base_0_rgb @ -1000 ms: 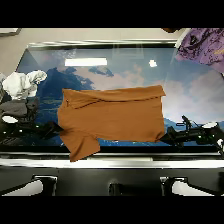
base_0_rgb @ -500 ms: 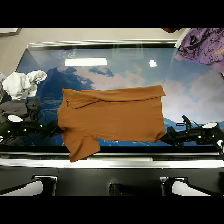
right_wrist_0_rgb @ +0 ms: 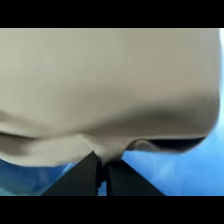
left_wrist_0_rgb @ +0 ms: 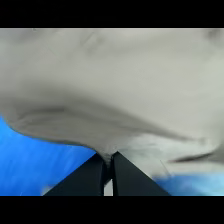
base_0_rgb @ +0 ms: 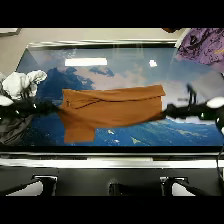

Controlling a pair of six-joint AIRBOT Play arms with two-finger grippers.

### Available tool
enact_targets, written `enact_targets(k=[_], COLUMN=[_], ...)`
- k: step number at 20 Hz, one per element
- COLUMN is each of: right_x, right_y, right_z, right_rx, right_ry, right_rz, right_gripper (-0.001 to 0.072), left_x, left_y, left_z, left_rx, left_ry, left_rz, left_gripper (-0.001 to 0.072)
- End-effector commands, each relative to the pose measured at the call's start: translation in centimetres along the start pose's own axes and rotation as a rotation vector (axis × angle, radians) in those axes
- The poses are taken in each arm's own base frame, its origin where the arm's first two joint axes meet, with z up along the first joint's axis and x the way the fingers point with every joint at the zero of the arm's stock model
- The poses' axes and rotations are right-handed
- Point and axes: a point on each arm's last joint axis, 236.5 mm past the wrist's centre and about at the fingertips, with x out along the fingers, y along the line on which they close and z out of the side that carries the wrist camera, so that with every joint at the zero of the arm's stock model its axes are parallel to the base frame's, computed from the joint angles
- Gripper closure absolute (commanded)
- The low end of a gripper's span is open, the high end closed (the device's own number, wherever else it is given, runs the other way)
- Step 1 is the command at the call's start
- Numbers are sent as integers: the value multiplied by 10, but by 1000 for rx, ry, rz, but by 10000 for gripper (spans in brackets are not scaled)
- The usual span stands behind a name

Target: Fold the clothes and pants, and hang the long-sleeved shirts on hangers.

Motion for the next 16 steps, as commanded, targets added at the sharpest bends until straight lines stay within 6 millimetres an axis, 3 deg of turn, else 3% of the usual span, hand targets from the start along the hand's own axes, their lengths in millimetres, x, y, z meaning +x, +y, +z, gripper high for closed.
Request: enact_targets(k=[1, 3, 4, 6, 8, 10, 13, 16], right_x=[-82, -161, -201, -280, -345, -389, -439, -461], right_y=[75, 116, 138, 177, 215, 239, 253, 255], right_z=[114, 158, 169, 169, 145, 108, 62, 45], right_rx=[-237, -336, -381, -450, -513, -556, -557, -535], right_ry=[-313, -506, -592, -757, -898, -983, -1089, -1144], right_rz=[-119, -176, -198, -243, -251, -261, -303, -324], right_gripper=[685, 685, 685, 684, 684, 684, 684, 685], left_x=[-81, -153, -193, -267, -328, -374, -425, -447], left_y=[-80, -127, -150, -187, -210, -228, -243, -239], left_z=[92, 132, 143, 146, 128, 98, 55, 27], left_rx=[183, 291, 340, 425, 450, 464, 457, 419], left_ry=[-263, -438, -531, -694, -818, -919, -1038, -1074], left_rz=[-17, 19, 41, 100, 156, 181, 205, 243], left_gripper=[691, 691, 691, 691, 691, 691, 691, 691])
